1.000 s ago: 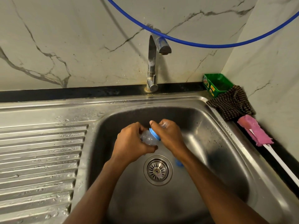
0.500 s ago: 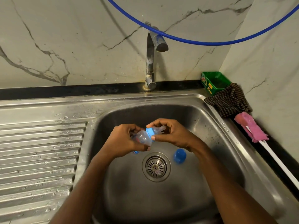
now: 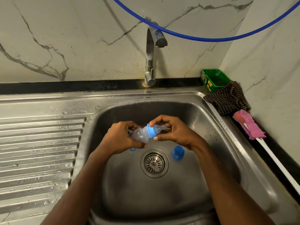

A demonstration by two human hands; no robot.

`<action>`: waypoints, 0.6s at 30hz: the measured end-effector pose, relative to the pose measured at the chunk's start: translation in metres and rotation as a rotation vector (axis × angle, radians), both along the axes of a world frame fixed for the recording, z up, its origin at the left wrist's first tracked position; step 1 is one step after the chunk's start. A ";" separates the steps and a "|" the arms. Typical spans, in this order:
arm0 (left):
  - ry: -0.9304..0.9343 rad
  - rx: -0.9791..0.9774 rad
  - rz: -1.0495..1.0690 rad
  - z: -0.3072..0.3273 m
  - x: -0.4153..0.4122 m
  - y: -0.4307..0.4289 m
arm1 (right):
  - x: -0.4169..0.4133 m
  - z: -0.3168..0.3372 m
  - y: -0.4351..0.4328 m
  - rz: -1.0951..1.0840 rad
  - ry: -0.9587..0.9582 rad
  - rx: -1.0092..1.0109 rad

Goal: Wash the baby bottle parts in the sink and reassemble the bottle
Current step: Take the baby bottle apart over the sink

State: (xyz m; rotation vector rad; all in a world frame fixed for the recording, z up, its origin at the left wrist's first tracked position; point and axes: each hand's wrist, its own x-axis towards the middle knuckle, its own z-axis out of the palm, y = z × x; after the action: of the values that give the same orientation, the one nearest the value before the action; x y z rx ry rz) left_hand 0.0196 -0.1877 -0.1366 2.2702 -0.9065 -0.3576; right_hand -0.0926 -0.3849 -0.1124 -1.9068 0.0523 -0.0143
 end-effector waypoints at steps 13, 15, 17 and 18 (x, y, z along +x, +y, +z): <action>-0.037 0.155 0.140 -0.014 0.002 0.009 | -0.014 -0.029 -0.003 -0.205 0.370 -0.535; -0.014 0.231 0.159 -0.019 0.001 0.010 | -0.020 -0.039 0.000 -0.169 0.463 -0.696; 0.030 0.300 0.170 -0.026 -0.001 0.011 | -0.029 -0.049 0.002 -0.164 0.569 -0.759; 0.038 0.333 0.170 -0.028 -0.001 0.011 | -0.033 -0.052 0.003 -0.159 0.612 -0.784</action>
State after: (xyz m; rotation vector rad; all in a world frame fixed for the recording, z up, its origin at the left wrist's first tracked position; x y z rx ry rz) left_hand 0.0182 -0.1769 -0.1644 2.6124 -0.6671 -0.5046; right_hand -0.1258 -0.3817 -0.1645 -2.6125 0.6987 0.5083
